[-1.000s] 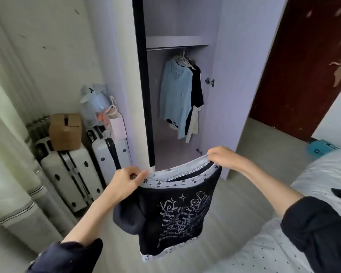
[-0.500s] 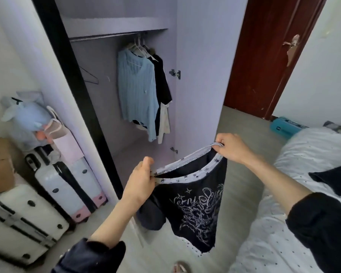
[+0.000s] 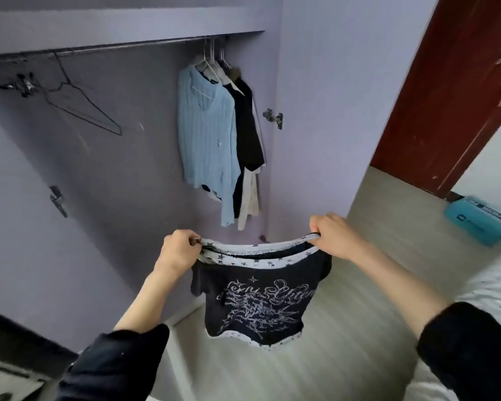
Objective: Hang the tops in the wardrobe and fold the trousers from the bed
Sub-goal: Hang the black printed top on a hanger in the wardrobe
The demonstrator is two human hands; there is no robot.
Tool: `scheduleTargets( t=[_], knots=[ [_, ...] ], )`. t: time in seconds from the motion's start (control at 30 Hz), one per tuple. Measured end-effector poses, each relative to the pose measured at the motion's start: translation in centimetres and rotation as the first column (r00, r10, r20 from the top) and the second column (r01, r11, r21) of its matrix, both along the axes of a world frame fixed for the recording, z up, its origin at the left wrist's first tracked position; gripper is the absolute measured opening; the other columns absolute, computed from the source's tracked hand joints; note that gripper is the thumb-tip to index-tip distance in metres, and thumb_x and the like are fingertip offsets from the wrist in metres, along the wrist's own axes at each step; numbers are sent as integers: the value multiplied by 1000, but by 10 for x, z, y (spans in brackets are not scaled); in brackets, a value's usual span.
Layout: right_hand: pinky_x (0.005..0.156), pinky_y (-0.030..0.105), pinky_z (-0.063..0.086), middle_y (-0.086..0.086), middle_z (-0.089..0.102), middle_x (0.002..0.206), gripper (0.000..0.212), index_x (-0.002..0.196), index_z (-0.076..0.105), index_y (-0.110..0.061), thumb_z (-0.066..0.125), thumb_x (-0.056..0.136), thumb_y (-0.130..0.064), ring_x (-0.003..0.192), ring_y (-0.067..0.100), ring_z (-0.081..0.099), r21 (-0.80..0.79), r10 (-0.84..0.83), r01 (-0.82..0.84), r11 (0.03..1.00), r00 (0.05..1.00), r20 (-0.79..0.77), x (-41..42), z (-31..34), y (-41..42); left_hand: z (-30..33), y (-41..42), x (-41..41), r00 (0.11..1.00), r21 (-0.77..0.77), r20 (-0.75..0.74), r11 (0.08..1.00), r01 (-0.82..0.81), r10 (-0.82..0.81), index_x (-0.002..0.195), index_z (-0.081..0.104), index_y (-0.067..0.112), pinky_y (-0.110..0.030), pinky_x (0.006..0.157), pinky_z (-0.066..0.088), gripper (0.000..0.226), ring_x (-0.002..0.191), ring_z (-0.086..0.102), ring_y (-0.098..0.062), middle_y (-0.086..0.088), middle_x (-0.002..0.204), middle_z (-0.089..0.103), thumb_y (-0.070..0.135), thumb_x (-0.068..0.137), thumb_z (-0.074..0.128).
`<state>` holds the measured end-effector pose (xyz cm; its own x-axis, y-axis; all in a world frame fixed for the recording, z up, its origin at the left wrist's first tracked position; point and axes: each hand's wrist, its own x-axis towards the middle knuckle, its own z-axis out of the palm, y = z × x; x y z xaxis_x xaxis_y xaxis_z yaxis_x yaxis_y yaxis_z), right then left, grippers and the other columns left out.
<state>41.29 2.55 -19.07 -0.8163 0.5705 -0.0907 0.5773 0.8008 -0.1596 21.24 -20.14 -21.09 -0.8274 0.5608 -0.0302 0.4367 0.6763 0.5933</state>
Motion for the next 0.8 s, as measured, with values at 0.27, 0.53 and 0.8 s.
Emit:
scheduleTargets(
  t=[0.27, 0.53, 0.8],
  knots=[
    [67, 31, 36, 8, 66, 96, 21, 110, 59, -22, 45, 95, -21, 91, 28, 59, 254, 267, -248, 935, 963, -42, -114, 2, 55, 14, 41, -89, 983, 53, -110, 988, -145, 150, 97, 69, 14, -29, 81, 45, 19, 95, 61, -28, -8, 93, 70, 7, 86, 56],
    [82, 26, 40, 4, 56, 112, 31, 118, 57, -11, 46, 91, -3, 104, 21, 52, 369, 525, -439, 820, 832, -178, -263, 5, 99, 3, 60, -195, 903, 77, -319, 958, -277, 286, 107, 67, 7, -43, 86, 47, 22, 105, 49, -30, -12, 106, 54, 9, 90, 54],
    [71, 37, 52, 11, 60, 97, 23, 104, 63, -4, 56, 83, 4, 90, 30, 61, 253, 626, -573, 780, 723, -294, -376, 9, 104, 4, 54, -272, 814, 59, -230, 843, -535, 533, 94, 66, 1, -39, 72, 44, 13, 87, 60, -38, -21, 97, 61, 6, 87, 57]
  ],
)
